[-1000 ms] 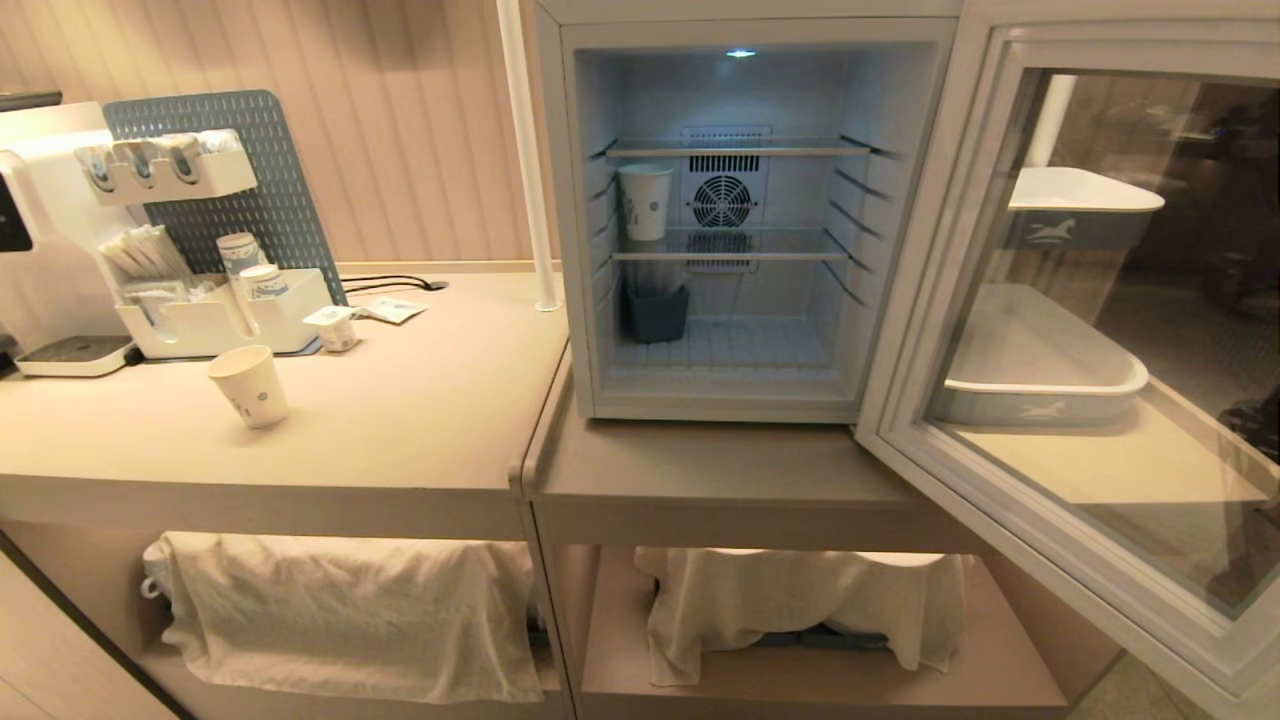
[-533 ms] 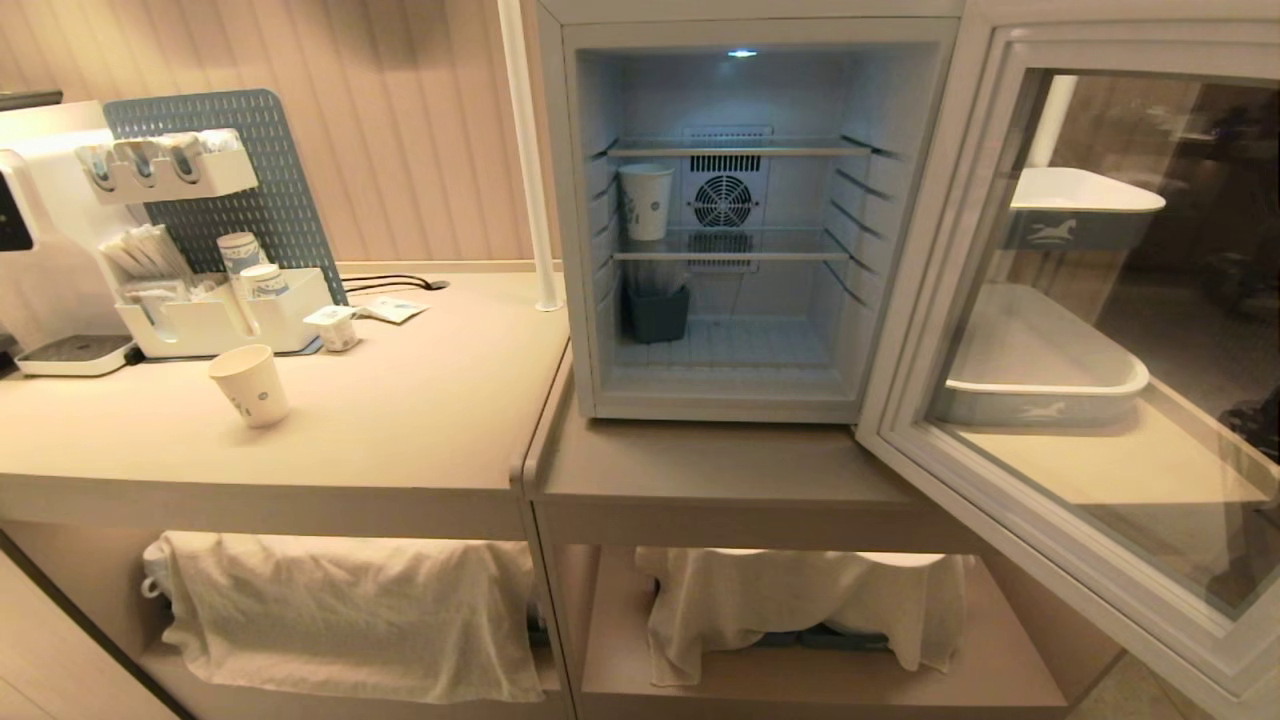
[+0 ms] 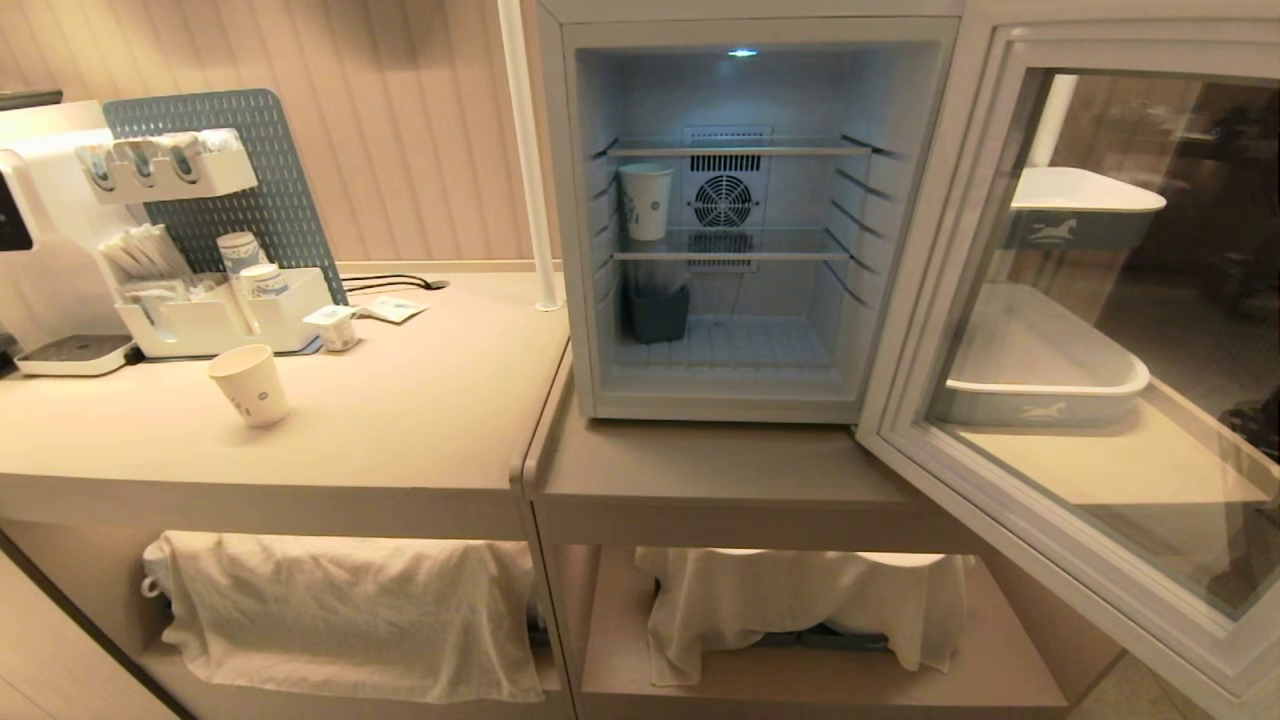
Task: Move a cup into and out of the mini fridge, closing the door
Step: Close the freezer door
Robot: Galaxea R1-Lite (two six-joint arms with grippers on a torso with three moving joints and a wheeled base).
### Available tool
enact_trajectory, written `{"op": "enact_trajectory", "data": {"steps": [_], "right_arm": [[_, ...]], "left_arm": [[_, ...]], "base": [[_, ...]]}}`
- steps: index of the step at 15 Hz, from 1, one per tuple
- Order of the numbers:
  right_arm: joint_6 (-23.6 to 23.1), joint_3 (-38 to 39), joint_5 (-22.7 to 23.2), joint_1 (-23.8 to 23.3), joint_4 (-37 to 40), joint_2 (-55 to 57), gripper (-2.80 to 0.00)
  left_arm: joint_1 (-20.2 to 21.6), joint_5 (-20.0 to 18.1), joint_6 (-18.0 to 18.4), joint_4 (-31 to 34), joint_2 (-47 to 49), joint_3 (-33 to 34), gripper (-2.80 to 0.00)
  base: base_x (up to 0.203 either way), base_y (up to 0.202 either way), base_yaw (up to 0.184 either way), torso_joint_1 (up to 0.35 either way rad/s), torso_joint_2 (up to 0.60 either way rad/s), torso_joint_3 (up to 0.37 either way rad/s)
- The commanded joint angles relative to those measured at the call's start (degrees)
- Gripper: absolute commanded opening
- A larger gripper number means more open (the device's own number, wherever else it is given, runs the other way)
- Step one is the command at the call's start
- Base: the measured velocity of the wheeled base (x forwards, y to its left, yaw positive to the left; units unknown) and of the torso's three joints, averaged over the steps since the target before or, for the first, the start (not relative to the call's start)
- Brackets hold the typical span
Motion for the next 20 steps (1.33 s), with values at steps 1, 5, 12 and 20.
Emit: {"op": "enact_trajectory", "data": {"steps": [1, 5, 12, 20], "right_arm": [[-0.19, -0.08, -0.27, -1.92, -1.54, 1.76, -2.80], [-2.79, -0.65, -0.27, -8.38, -4.44, 3.92, -2.80], [-2.88, -1.48, -0.66, -17.19, -4.19, 8.19, -2.80], [-2.27, -1.89, 1.74, -20.53, -11.14, 14.36, -2.80]], "left_arm": [[0.03, 0.00, 0.01, 0.01, -0.01, 0.00, -2.80], [-0.01, 0.00, 0.01, 0.01, -0.01, 0.00, -2.80], [-0.02, 0.00, 0.01, 0.01, -0.01, 0.00, -2.80], [0.06, 0.00, 0.01, 0.01, -0.01, 0.00, -2.80]], "base": [[0.000, 0.000, 0.000, 0.000, 0.00, 0.000], [0.000, 0.000, 0.000, 0.000, 0.00, 0.000], [0.000, 0.000, 0.000, 0.000, 0.00, 0.000], [0.000, 0.000, 0.000, 0.000, 0.00, 0.000]]}}
